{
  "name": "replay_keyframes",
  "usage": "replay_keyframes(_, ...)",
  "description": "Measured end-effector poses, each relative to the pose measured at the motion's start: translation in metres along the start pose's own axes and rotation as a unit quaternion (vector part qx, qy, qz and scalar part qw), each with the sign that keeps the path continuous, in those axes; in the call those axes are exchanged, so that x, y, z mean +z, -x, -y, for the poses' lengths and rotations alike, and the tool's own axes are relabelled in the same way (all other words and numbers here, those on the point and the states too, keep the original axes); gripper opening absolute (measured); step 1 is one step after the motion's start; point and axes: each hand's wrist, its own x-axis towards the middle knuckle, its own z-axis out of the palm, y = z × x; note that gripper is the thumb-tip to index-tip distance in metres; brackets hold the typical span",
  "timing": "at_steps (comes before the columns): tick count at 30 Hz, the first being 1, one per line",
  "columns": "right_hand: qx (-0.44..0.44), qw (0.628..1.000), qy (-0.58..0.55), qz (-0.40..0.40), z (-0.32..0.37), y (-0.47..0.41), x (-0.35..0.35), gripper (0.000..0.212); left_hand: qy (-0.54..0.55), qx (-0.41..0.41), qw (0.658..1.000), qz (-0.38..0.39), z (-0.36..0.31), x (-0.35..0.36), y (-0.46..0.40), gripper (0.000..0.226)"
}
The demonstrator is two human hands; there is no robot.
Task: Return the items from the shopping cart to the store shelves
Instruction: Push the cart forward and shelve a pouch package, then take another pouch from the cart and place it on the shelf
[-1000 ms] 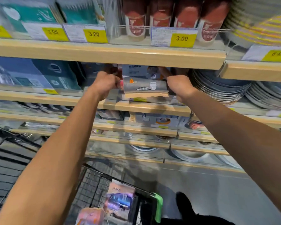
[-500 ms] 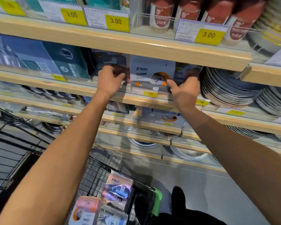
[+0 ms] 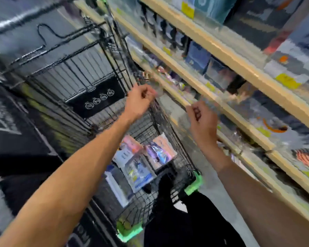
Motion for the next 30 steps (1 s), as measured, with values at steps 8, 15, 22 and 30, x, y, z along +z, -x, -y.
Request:
replay_keyframes(8,0.308,0.872,-0.009,0.381,-0.080,0.061,0.111,0.024,0.052,-0.251,0.964,-0.071,0.163,-0.001,0.083,0.015)
replay_keyframes(15,0.559,0.756,-0.029,0.338,-0.141,0.101,0.156,0.031,0.100,-0.338,0.934,-0.060,0.244,0.032,0.108,0.010)
replay_keyframes(22,0.650,0.710,-0.064,0.264,-0.190,0.107,0.199,0.013,0.103,-0.559,0.810,-0.146,0.295,0.061,0.121,0.094)
replay_keyframes(30,0.634,0.738,-0.115,0.201,-0.196,0.107,0.219,0.042,0.075,-0.588,0.783,-0.186,0.326,0.099,0.140,0.074)
